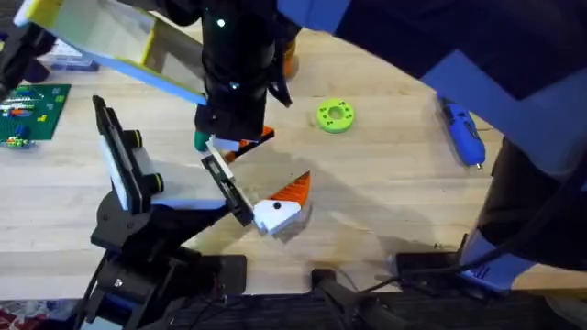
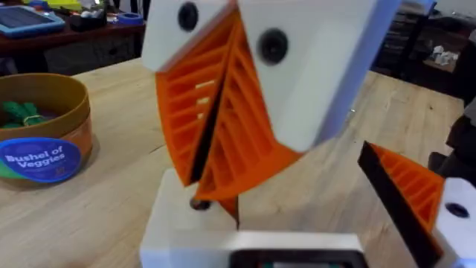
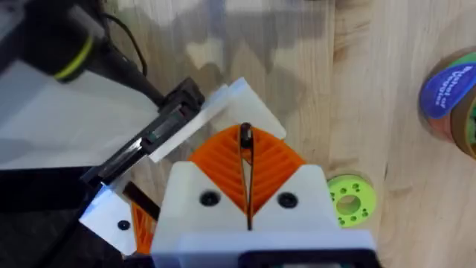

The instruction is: Pick up the gripper from the table and insert it into the empty holder that is missing its gripper. Then pick up a screw, insert it into the mounting hole, and use the screwdriver to tighten it. Finally, clean up the table by picking up the vegetable and placing it into the bucket.

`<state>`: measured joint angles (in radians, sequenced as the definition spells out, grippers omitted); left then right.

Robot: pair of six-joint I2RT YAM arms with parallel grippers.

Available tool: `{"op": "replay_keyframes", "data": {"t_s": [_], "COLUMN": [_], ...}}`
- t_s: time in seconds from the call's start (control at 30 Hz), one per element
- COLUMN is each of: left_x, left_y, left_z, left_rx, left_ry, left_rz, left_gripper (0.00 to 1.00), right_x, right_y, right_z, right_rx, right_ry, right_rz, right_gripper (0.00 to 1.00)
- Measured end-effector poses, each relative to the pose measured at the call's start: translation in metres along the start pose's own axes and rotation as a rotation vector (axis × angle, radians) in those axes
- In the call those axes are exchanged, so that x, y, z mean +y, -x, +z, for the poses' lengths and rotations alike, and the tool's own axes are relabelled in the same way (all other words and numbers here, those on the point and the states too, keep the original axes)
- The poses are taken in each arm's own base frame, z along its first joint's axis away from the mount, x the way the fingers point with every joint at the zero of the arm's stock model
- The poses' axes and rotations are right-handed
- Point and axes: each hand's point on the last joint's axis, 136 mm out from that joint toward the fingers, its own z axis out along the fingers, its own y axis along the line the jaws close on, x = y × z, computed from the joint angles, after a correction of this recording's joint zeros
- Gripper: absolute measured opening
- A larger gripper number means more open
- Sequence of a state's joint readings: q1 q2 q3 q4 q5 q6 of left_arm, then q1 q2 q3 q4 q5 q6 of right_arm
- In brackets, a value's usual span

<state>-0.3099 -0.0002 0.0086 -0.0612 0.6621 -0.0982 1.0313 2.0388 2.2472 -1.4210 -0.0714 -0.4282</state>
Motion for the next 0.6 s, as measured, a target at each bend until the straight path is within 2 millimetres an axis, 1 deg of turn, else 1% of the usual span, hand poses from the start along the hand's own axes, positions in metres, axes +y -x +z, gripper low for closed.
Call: {"op": "replay_keyframes", "data": {"t_s": [0.23,0.6], "left_x": [0.0,0.0], "left_y": [0.0,-0.001], "left_z": [0.0,0.0], "left_rx": [0.002,0.002], "left_ry": [0.001,0.002], "left_rz": [-0.009,-0.017], "left_gripper": [0.99,0.99], "right_x": [-0.001,-0.001], "right_y": [-0.001,-0.001], "right_z": [0.01,0.011], "right_rx": [0.025,0.027], "right_ry": [0.011,0.01], "right_rz": [0.003,0.003], "right_gripper": [0.003,0.003]}}
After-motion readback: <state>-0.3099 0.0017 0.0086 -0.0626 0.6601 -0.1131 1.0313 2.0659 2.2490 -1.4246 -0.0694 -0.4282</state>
